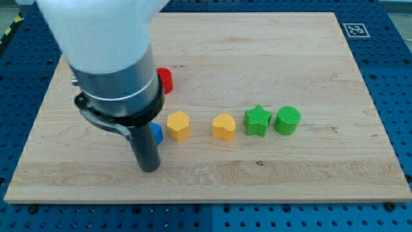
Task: Drag the blue cube to the center of the board
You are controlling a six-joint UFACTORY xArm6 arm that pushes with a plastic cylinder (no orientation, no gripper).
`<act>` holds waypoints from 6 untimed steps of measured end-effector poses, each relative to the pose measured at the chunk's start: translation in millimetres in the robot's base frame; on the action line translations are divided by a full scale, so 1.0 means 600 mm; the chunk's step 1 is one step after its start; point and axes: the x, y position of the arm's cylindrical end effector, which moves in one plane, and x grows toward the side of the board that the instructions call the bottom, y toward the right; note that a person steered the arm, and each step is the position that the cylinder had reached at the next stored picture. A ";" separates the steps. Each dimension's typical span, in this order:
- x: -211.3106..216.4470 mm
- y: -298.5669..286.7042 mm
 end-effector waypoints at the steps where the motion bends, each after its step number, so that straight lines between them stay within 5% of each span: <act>1: -0.008 0.012; 3: -0.062 0.012; 6: -0.051 -0.022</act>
